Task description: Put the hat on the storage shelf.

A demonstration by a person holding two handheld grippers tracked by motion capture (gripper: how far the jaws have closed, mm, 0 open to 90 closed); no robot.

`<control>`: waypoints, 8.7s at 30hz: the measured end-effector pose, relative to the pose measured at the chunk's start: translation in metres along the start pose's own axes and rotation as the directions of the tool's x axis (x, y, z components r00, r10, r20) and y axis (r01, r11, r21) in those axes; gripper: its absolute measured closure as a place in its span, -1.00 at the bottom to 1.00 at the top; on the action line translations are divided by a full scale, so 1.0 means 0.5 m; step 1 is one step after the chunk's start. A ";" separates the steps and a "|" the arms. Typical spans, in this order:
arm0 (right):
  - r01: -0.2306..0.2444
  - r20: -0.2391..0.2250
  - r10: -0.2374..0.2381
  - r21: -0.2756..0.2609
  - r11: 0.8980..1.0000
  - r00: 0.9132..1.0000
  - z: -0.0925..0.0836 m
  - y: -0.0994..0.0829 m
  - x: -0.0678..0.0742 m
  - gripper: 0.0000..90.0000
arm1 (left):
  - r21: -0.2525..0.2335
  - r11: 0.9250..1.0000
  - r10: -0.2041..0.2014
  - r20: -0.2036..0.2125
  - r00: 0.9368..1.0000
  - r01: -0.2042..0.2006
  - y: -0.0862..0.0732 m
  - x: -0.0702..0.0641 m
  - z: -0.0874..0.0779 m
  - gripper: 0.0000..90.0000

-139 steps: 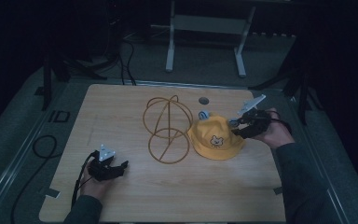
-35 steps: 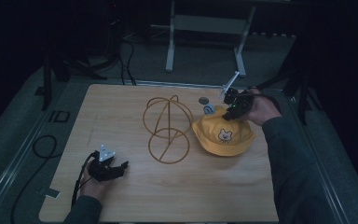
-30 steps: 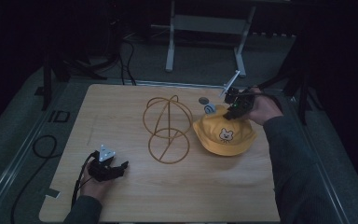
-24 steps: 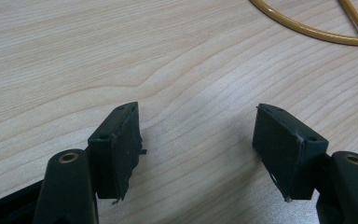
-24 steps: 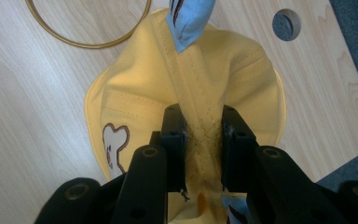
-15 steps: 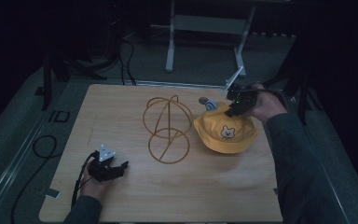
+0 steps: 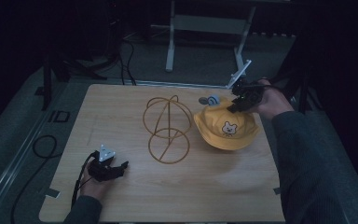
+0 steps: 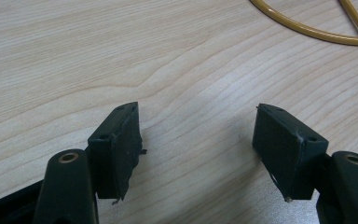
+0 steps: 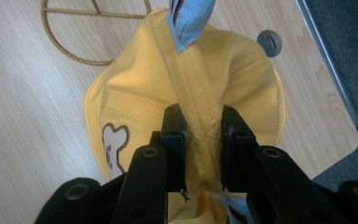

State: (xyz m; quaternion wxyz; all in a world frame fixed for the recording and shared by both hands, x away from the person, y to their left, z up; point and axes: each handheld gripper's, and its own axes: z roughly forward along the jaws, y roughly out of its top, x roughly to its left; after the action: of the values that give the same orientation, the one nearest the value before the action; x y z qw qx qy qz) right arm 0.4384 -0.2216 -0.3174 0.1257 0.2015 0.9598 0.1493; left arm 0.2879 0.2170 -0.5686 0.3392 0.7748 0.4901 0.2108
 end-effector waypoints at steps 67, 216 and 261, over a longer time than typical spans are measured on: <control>0.019 -0.018 -0.022 -0.159 0.987 1.000 -0.121 -0.005 -0.001 0.66 | 0.001 1.000 0.002 -0.001 1.000 -0.002 0.000 0.000 0.000 -0.28; 0.085 -0.123 -0.152 -0.432 0.898 0.981 -0.148 0.178 0.062 0.67 | 0.004 1.000 0.005 0.001 1.000 -0.005 0.000 0.000 0.000 -0.29; 0.139 -0.156 -0.209 -0.371 0.918 0.966 -0.012 0.308 0.143 0.25 | 0.004 1.000 0.008 0.001 1.000 -0.008 0.001 0.001 0.000 -0.30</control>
State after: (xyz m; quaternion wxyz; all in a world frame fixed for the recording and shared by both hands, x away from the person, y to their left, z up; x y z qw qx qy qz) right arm 0.4271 -0.0582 -0.2731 0.0799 0.0736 0.9384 0.3281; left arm 0.2883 0.2171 -0.5684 0.3373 0.7774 0.4872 0.2107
